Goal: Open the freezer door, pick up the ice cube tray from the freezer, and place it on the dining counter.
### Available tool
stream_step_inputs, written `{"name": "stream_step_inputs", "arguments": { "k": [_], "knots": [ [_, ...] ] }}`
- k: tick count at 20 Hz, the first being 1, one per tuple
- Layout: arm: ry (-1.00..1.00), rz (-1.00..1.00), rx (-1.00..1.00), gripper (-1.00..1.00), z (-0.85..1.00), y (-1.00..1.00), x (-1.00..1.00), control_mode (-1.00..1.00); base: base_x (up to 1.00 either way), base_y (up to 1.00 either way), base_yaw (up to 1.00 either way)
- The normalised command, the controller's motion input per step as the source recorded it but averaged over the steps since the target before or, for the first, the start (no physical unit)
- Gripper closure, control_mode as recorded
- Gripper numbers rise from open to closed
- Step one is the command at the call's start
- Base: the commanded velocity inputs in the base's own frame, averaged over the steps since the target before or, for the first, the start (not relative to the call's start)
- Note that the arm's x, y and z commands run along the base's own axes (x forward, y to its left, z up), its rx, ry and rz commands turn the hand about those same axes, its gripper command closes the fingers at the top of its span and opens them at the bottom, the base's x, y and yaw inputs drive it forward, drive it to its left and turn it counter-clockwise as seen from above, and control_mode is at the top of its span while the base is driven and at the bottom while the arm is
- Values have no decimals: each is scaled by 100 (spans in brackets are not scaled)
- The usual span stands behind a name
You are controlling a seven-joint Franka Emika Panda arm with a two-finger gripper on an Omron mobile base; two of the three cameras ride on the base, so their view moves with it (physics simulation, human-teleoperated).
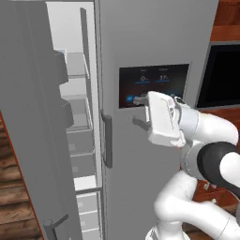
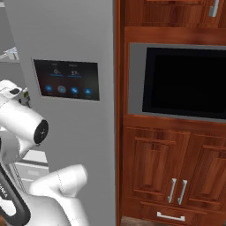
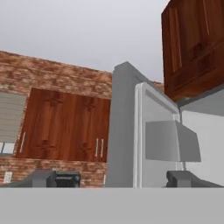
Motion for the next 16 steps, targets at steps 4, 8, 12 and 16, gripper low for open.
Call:
{"name": "stream_step_inputs", "arguments": {
  "k": [4,8,12,16],
  "knots": [
    [10,4,-1,-100,-33,57,75,-100,0,0,0],
    [7,0,-5,-100,-12,71,41,-100,0,0,0],
    [7,0,-8,-100,0,67,29,-100,0,0,0],
    [9,0,-10,-100,0,49,8,-100,0,0,0]
  ]
}}
